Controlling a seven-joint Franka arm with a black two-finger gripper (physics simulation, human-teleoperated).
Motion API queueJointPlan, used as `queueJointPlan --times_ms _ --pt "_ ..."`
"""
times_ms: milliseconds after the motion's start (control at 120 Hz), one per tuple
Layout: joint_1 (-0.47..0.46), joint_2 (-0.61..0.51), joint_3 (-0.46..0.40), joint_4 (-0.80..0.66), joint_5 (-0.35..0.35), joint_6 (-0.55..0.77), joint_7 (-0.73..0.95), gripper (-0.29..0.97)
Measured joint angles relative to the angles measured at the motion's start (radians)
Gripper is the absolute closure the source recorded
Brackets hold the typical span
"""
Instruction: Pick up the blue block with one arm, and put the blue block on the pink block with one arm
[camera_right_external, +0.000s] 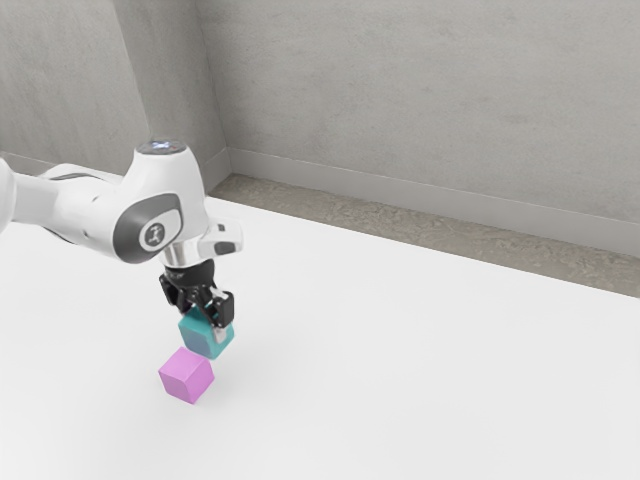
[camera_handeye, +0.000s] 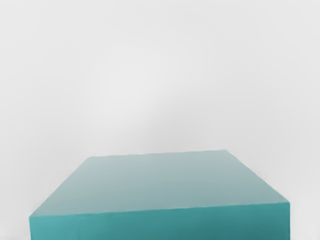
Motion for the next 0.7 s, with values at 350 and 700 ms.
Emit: queueJointPlan --times_ms 350,700 --pt "0.035 -0.052 -0.004 -0.078 0.0 0.005 -0.001 0.32" --pt "0.081 -0.11 -0.014 -0.126 0.038 0.007 -0.002 0.32"
